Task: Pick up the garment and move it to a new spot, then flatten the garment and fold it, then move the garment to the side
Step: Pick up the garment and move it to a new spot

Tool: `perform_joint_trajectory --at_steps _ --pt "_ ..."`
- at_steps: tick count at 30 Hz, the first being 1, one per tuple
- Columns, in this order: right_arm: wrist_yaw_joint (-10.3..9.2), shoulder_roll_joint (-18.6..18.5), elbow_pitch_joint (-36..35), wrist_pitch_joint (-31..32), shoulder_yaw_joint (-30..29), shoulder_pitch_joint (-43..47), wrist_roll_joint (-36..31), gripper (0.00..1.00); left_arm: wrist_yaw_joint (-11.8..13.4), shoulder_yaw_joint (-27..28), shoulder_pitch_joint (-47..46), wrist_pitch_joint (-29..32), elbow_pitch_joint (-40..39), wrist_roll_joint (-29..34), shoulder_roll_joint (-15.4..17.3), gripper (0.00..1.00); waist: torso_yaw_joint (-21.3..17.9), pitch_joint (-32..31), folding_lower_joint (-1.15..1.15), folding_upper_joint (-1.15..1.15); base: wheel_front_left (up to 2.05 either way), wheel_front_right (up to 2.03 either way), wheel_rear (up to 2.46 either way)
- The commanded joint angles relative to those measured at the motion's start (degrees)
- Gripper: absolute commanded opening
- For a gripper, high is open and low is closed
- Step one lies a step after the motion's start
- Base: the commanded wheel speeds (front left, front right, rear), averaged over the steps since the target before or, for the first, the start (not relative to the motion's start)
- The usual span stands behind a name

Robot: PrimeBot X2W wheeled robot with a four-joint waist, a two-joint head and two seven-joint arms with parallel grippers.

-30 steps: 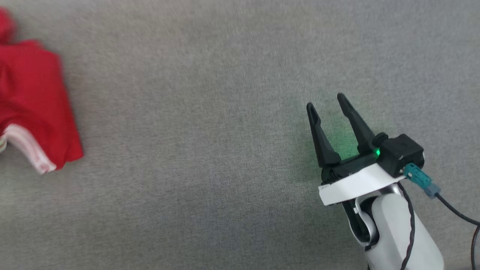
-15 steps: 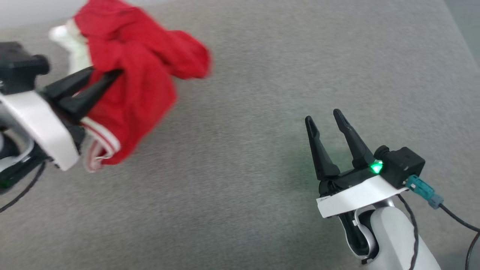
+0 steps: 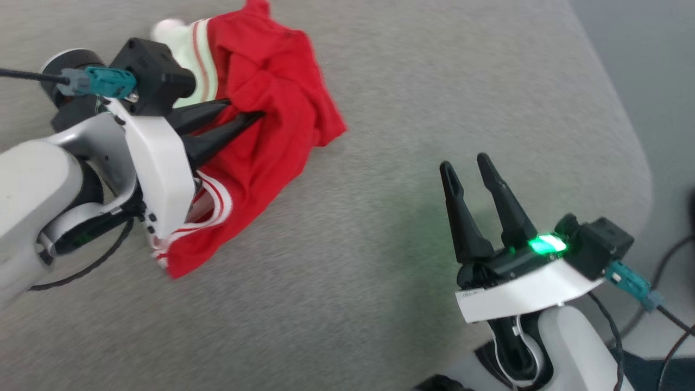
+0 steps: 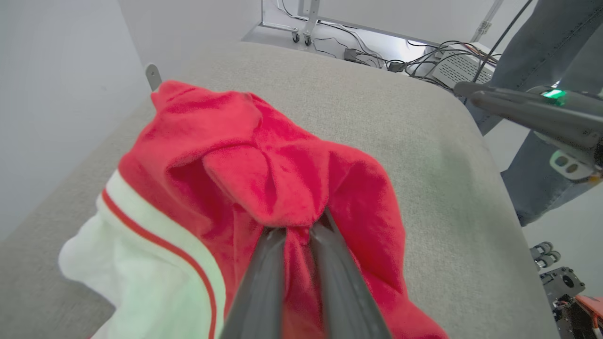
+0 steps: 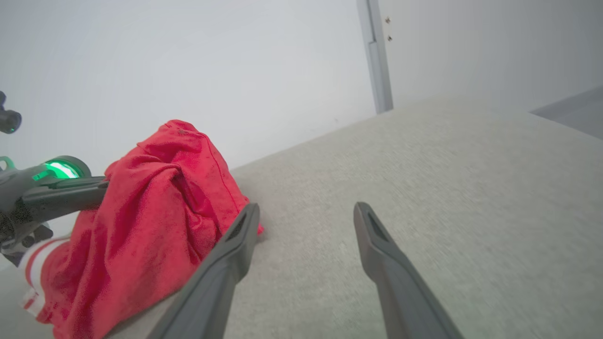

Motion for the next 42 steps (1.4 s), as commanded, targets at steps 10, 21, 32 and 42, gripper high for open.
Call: perform_joint_trajectory --at_steps 10,21,32,42 --pt "-0.02 0.0 -2.4 -0.3 -3.2 3.7 2.4 1.0 0.2 -1.1 8.6 13.2 7.6 3.6 0.5 0.0 -6.2 4.6 0.0 0.0 0.0 0.0 0.0" --pt "-0.02 0.0 -2.8 -0.3 -2.6 2.8 1.5 1.0 0.2 -2.0 10.2 19.8 8.0 1.5 5.2 0.63 -6.1 4.2 0.0 0.0 0.01 0.01 0.01" --pt "-0.02 0.0 0.3 -0.3 -3.4 -0.5 -4.8 1.0 0.1 -0.2 3.8 4.7 1.6 -1.9 3.1 1.0 0.8 -0.8 0.0 0.0 0.0 0.0 0.0" --pt "-0.02 0.0 5.6 -0.3 -8.2 -2.4 -15.5 1.0 0.1 1.2 10.3 -20.1 7.9 -10.3 0.7 1.0 12.4 -8.6 0.0 0.0 0.0 0.0 0.0"
